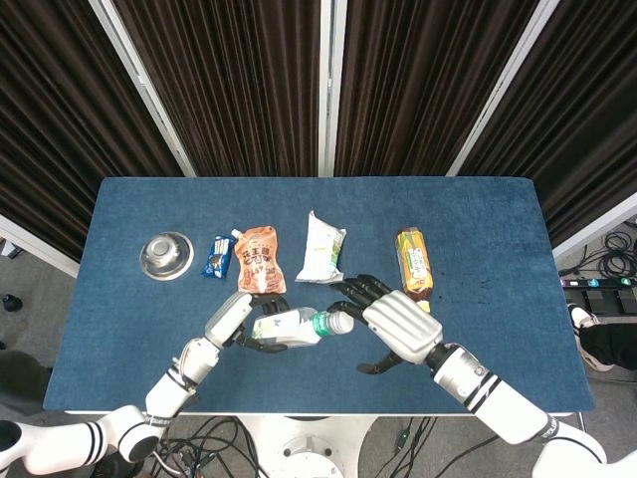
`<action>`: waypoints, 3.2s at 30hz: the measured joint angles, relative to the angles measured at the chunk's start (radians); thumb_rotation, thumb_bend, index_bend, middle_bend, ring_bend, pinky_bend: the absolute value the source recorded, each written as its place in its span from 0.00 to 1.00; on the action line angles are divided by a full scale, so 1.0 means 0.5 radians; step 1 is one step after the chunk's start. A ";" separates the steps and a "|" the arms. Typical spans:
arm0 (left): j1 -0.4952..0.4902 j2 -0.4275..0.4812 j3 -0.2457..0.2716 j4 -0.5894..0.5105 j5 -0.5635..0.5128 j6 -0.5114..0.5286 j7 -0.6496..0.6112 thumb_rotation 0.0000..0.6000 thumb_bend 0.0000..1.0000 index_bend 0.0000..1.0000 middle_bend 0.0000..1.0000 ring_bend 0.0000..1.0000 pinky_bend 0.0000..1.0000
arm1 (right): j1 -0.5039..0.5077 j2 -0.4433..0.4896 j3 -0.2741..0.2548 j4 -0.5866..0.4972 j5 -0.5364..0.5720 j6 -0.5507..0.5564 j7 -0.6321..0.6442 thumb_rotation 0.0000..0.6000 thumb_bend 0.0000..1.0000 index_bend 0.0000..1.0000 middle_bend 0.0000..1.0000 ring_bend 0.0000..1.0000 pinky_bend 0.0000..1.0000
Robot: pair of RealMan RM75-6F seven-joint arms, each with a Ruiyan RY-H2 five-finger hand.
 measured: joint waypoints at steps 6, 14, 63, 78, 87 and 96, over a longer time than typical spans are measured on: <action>-0.006 0.002 -0.001 -0.006 0.004 0.012 -0.004 1.00 0.20 0.62 0.59 0.52 0.53 | 0.003 -0.021 0.005 0.032 0.030 0.034 -0.015 0.96 0.02 0.24 0.06 0.00 0.00; -0.008 0.000 0.005 -0.007 0.009 0.026 -0.011 1.00 0.20 0.62 0.59 0.52 0.53 | -0.008 -0.010 -0.004 0.045 0.056 0.059 -0.011 0.96 0.02 0.24 0.06 0.00 0.00; -0.012 -0.004 0.012 0.010 -0.026 0.022 -0.038 1.00 0.20 0.62 0.59 0.52 0.53 | -0.091 0.047 -0.049 0.006 -0.148 0.118 0.037 0.95 0.04 0.24 0.06 0.00 0.00; -0.015 -0.001 0.014 0.013 -0.024 0.017 -0.049 1.00 0.20 0.63 0.59 0.52 0.53 | -0.092 0.017 -0.036 0.006 -0.145 0.149 0.007 0.95 0.04 0.23 0.06 0.00 0.00; -0.015 0.001 0.009 0.007 -0.024 0.024 -0.048 1.00 0.20 0.63 0.59 0.52 0.53 | -0.104 0.017 -0.022 0.043 -0.102 0.170 0.033 0.95 0.04 0.23 0.06 0.00 0.00; -0.017 0.000 0.004 -0.005 -0.026 0.022 -0.039 1.00 0.20 0.63 0.59 0.52 0.53 | -0.125 -0.017 -0.023 0.095 -0.150 0.217 0.035 0.99 0.09 0.23 0.07 0.00 0.00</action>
